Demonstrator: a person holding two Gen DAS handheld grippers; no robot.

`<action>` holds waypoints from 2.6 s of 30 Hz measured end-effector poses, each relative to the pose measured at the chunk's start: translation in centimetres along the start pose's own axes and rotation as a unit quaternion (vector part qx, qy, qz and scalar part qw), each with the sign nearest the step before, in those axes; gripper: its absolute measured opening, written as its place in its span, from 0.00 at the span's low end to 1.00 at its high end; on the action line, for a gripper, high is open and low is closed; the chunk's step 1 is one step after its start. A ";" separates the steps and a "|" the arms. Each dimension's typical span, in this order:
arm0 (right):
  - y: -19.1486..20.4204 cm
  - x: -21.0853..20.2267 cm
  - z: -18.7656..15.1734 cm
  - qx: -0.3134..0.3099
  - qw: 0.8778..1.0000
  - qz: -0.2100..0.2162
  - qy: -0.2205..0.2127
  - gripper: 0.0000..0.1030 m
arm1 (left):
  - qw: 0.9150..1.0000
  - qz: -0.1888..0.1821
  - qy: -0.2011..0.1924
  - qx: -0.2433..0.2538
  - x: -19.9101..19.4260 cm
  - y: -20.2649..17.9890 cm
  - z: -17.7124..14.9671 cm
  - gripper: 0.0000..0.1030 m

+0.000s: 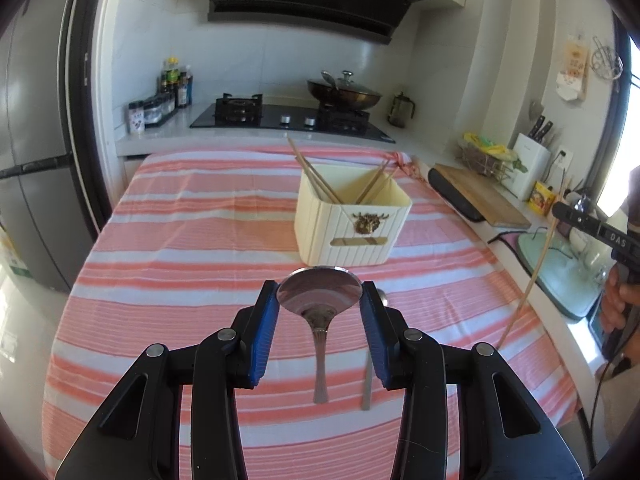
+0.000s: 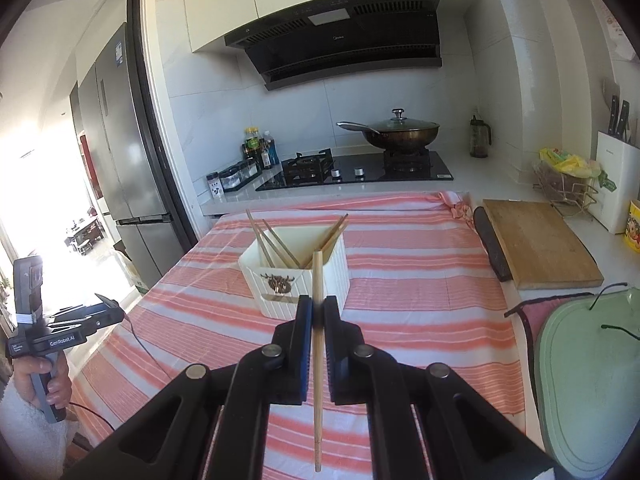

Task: Organize utensils
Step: 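Carry the left tool's spoon into the white basket and release while the right tool drops its chopstick in, then withdraw both open tools from the basket back over the table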

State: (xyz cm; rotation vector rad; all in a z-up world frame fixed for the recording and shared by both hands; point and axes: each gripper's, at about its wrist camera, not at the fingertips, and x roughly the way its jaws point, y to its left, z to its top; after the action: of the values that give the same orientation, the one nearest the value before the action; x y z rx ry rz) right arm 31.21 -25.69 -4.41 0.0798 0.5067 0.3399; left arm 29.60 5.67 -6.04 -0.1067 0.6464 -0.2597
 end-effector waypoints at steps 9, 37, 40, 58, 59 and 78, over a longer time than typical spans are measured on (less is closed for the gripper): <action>-0.5 2.6 5.3 -0.014 0.999 -0.012 -0.028 0.06 | 0.999 -0.032 -0.025 -0.009 -0.4 0.2 6.2 0.40; -1.1 23.5 9.9 0.095 0.993 0.066 -0.005 0.06 | 0.993 0.008 0.020 -0.116 19.9 3.0 14.1 0.40; -2.3 26.0 8.1 0.120 0.990 0.055 0.052 0.08 | 0.993 0.006 0.048 -0.108 21.2 2.9 13.1 0.41; -4.7 12.3 -6.9 -0.001 0.988 -0.086 0.125 0.56 | 0.983 0.054 0.173 0.020 10.8 1.0 -6.7 0.80; -4.7 11.5 -9.0 0.008 0.987 -0.085 0.137 0.56 | 0.984 0.055 0.172 0.003 10.2 0.9 -8.0 0.80; -2.3 5.6 -20.5 0.026 0.984 -0.094 0.148 0.56 | 0.988 0.048 0.133 -0.055 6.6 -1.0 -12.9 0.82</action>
State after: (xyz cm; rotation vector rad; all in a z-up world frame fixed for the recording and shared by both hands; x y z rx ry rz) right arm 26.46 -26.10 -25.21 0.0307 0.8128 0.1538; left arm 26.62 2.71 -19.98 -0.1486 0.9286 -0.1456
